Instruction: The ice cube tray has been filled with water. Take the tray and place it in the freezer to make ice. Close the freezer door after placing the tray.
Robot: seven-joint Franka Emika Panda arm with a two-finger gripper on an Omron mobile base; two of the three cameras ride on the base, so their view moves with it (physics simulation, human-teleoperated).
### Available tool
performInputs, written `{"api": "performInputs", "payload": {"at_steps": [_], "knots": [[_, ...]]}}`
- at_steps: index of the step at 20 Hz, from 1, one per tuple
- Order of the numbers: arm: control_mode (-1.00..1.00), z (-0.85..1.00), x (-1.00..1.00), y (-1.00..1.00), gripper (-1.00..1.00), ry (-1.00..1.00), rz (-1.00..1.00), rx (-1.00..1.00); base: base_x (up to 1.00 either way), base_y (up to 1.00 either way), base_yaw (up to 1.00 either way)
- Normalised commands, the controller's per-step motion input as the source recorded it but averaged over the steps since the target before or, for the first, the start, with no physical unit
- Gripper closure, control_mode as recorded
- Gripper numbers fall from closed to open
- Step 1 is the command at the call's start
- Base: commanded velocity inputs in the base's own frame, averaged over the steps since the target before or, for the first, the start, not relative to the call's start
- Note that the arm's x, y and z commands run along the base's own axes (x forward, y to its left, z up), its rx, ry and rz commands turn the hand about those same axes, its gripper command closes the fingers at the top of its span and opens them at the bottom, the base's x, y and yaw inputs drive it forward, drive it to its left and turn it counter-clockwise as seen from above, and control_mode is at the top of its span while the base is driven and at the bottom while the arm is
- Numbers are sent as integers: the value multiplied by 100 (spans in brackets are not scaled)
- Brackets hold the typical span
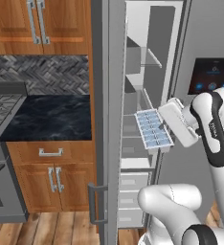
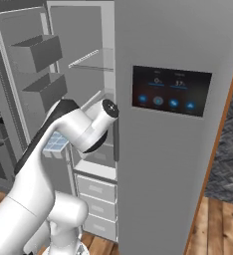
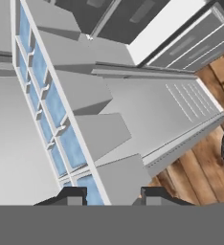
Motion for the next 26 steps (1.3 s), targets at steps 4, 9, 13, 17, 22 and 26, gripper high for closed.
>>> {"api": "performInputs", "payload": {"at_steps": [4, 9, 13, 17, 22, 26], "knots": [[-100, 0, 24, -5, 100, -1, -19, 0, 0, 0, 0], [-100, 0, 36, 0, 100, -4, -23, 0, 0, 0, 0], [-100, 0, 26, 0, 100, -2, -17, 0, 0, 0, 0], [-100, 0, 28, 0, 100, 0, -8, 0, 0, 0, 0], [-100, 0, 33, 0, 100, 0, -4, 0, 0, 0, 0], [-100, 0, 28, 0, 100, 0, 0, 0, 0, 0, 0]]}}
